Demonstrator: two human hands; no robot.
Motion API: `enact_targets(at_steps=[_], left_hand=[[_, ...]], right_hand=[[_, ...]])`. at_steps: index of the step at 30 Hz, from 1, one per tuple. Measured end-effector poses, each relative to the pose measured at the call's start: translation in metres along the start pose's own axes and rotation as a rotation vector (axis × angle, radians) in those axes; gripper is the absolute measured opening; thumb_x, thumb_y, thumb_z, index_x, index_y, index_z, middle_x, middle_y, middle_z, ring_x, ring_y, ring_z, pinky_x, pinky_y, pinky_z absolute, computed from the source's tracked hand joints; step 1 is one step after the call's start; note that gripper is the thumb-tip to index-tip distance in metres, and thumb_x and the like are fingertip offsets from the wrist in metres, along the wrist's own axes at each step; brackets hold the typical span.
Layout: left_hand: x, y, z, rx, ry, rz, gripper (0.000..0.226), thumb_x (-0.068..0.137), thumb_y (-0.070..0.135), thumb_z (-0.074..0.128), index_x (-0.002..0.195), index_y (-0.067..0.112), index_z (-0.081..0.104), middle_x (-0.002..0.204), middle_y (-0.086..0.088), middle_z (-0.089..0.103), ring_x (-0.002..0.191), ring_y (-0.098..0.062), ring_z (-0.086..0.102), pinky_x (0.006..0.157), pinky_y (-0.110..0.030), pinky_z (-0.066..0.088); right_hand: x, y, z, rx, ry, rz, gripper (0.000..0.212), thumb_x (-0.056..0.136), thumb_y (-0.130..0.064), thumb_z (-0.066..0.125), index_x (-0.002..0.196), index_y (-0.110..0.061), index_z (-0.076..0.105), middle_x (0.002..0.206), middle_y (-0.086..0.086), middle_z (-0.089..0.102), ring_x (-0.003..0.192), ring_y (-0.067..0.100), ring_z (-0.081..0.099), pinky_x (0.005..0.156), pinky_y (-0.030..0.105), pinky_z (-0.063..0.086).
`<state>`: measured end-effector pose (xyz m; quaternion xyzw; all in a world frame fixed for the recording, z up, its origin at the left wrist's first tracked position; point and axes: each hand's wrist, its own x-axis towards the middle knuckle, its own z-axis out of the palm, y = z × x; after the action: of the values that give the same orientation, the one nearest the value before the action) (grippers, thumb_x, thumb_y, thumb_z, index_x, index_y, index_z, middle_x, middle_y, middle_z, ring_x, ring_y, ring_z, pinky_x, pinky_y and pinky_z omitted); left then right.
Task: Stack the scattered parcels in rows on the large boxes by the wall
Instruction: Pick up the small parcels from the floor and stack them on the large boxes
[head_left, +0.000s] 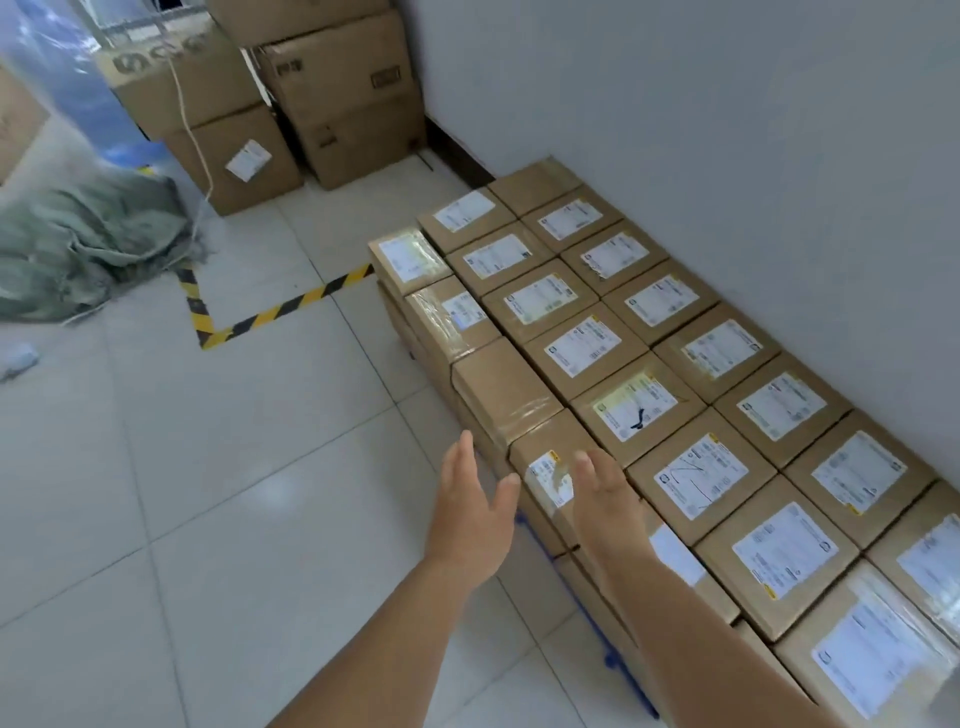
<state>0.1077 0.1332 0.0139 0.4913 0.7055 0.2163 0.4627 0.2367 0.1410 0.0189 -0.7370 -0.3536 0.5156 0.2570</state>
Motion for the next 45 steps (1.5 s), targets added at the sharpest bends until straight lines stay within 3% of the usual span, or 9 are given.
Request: enact_targets(at_steps=[3, 7, 14, 21, 25, 28, 36, 40, 45], left_hand=[[0.032, -0.003, -0.05, -0.059, 0.036, -0.068, 0.071, 0.099, 0.036, 0.044, 0.154, 0.026, 0.0, 0.161, 0.002, 0.004, 0.146, -0.016, 0.015, 0.116, -0.033, 0.02], [0.082, -0.001, -0.099, -0.186, 0.096, -0.157, 0.072, 0.098, 0.039, 0.046, 0.153, 0.032, 0.0, 0.16, 0.001, 0.01, 0.142, -0.02, 0.028, 0.114, -0.041, 0.028], [0.186, 0.009, -0.146, -0.415, 0.159, -0.325, 0.072, 0.098, 0.043, 0.044, 0.151, 0.04, -0.005, 0.16, 0.004, 0.015, 0.142, -0.021, 0.028, 0.112, -0.043, 0.031], [0.307, 0.02, -0.179, -0.47, 0.216, -0.435, 0.073, 0.098, 0.044, 0.043, 0.151, 0.039, -0.007, 0.16, 0.001, 0.014, 0.143, -0.022, 0.027, 0.11, -0.04, 0.027], [0.36, 0.015, -0.191, -0.586, 0.227, -0.545, 0.078, 0.094, 0.049, 0.046, 0.149, 0.043, -0.009, 0.159, 0.002, 0.016, 0.14, -0.025, 0.032, 0.111, -0.047, 0.033], [0.394, 0.001, -0.195, -0.66, 0.216, -0.631, 0.08, 0.091, 0.056, 0.046, 0.148, 0.046, -0.009, 0.159, 0.005, 0.015, 0.14, -0.027, 0.032, 0.111, -0.05, 0.032], [0.502, -0.027, -0.197, -0.709, 0.114, -0.687, 0.089, 0.084, 0.061, 0.055, 0.149, 0.046, -0.004, 0.159, 0.006, 0.017, 0.14, -0.027, 0.03, 0.11, -0.051, 0.033], [0.555, -0.045, -0.201, -0.746, 0.023, -0.732, 0.099, 0.08, 0.064, 0.059, 0.151, 0.04, -0.006, 0.16, 0.006, 0.015, 0.142, -0.025, 0.026, 0.112, -0.051, 0.03], [0.593, -0.073, -0.193, -0.828, -0.103, -0.835, 0.12, 0.066, 0.076, 0.061, 0.153, 0.028, -0.007, 0.161, 0.001, 0.01, 0.146, -0.024, 0.015, 0.116, -0.051, 0.017]], right_hand=[[0.016, -0.045, 0.042, 0.02, -0.015, -0.074, 0.043, 0.096, -0.046, 0.031, 0.12, -0.015, 0.05, 0.116, 0.0, 0.055, 0.115, 0.022, 0.051, 0.099, 0.039, 0.04], [0.044, -0.096, 0.085, 0.034, -0.056, -0.108, 0.054, 0.1, -0.042, 0.036, 0.15, -0.023, 0.027, 0.152, -0.006, 0.034, 0.14, 0.016, 0.031, 0.115, 0.039, 0.026], [0.133, -0.167, 0.138, -0.099, -0.152, -0.214, 0.059, 0.098, -0.042, 0.044, 0.152, -0.03, 0.02, 0.157, -0.007, 0.026, 0.143, 0.013, 0.026, 0.116, 0.04, 0.027], [0.244, -0.247, 0.172, -0.371, -0.295, -0.274, 0.062, 0.098, -0.034, 0.049, 0.152, -0.031, 0.018, 0.157, -0.009, 0.023, 0.143, 0.011, 0.024, 0.111, 0.031, 0.026], [0.299, -0.279, 0.196, -0.515, -0.358, -0.279, 0.068, 0.096, -0.034, 0.053, 0.152, -0.031, 0.015, 0.156, -0.009, 0.025, 0.14, 0.015, 0.03, 0.112, 0.038, 0.033], [0.338, -0.295, 0.216, -0.618, -0.39, -0.289, 0.068, 0.096, -0.035, 0.052, 0.152, -0.032, 0.014, 0.156, -0.008, 0.025, 0.139, 0.017, 0.032, 0.11, 0.041, 0.036], [0.449, -0.329, 0.266, -1.009, -0.407, -0.375, 0.067, 0.095, -0.037, 0.053, 0.152, -0.026, 0.02, 0.157, -0.007, 0.022, 0.144, 0.016, 0.021, 0.117, 0.039, 0.024], [0.51, -0.338, 0.29, -1.16, -0.36, -0.386, 0.052, 0.092, -0.039, 0.053, 0.138, -0.023, 0.038, 0.148, 0.003, 0.038, 0.134, 0.025, 0.037, 0.109, 0.047, 0.035], [0.548, -0.338, 0.317, -1.344, -0.419, -0.408, 0.058, 0.099, -0.046, 0.037, 0.152, -0.027, 0.021, 0.16, -0.003, 0.014, 0.148, 0.018, 0.006, 0.119, 0.042, 0.009]])
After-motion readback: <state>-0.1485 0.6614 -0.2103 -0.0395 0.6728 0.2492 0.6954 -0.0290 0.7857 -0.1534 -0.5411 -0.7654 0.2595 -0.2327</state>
